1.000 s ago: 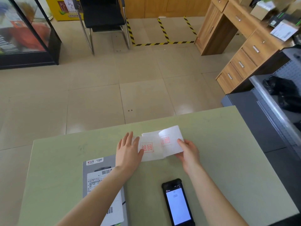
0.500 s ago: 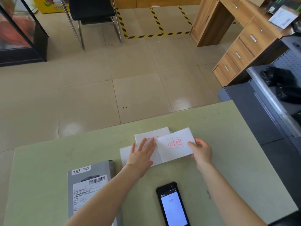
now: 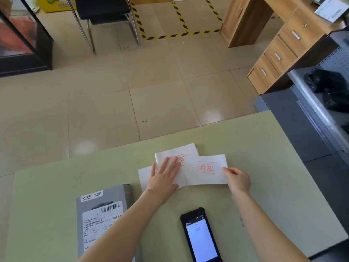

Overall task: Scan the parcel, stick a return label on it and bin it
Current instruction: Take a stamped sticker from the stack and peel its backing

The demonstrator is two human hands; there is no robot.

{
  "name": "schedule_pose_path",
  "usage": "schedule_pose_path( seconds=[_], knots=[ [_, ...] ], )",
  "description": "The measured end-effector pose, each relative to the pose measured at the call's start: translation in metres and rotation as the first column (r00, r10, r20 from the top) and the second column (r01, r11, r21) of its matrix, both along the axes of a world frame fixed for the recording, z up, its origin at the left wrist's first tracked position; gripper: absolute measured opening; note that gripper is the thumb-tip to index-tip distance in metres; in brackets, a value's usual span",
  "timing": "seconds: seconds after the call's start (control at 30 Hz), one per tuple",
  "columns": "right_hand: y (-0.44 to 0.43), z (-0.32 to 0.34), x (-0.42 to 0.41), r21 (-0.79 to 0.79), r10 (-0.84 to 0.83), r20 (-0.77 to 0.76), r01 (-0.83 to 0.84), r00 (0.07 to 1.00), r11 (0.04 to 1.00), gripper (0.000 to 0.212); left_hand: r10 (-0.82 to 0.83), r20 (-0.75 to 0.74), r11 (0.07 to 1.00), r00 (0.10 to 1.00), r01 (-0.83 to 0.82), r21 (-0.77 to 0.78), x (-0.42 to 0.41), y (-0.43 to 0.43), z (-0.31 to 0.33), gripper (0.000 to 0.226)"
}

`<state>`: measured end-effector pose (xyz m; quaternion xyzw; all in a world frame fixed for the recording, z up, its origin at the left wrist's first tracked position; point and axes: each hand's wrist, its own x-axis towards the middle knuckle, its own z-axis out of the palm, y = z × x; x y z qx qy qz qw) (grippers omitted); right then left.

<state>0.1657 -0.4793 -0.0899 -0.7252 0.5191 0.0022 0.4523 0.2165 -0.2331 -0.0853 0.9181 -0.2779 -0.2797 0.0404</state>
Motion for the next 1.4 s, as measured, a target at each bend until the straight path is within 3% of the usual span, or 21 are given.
schedule_pose_path(
  seconds=[0.3,0.4,0.6,0.9,1.03,1.23,1.4],
  knots=[
    [-0.021,0.0,-0.033,0.009,-0.095,0.038,0.094,0.995,0.995,0.008,-0.034,0.047,0.999,0.998,0.032,0.031,0.001,0.0,-0.001,0.076],
    [-0.031,0.004,-0.043,0.041,-0.056,0.061,0.053,0.997,0.998,0.008,-0.008,0.063,1.0,0.998,0.009,-0.012,0.003,-0.002,0.002,0.077],
    [-0.038,0.01,-0.058,0.059,-0.034,0.108,0.028,0.994,0.998,0.009,-0.048,0.23,0.995,0.972,0.068,-0.078,0.005,-0.007,0.004,0.076],
    [-0.038,0.016,-0.068,0.142,-0.056,0.204,0.027,0.977,0.99,0.006,-0.136,0.236,0.991,0.962,0.135,0.019,0.023,-0.026,-0.002,0.073],
    [-0.03,0.032,-0.065,0.183,-0.065,0.294,0.011,0.954,0.983,0.002,-0.027,0.243,0.995,0.97,0.05,-0.088,0.014,-0.016,0.005,0.067],
    [-0.011,0.061,-0.051,0.174,-0.009,0.4,-0.066,0.916,0.982,0.002,0.238,0.122,0.936,0.964,-0.194,-0.294,-0.003,0.009,0.035,0.062],
    [0.024,0.063,-0.046,0.168,0.166,0.334,-0.232,0.928,0.958,0.006,0.384,0.015,0.895,0.923,-0.368,-0.25,-0.026,0.042,0.058,0.044]
  ],
)
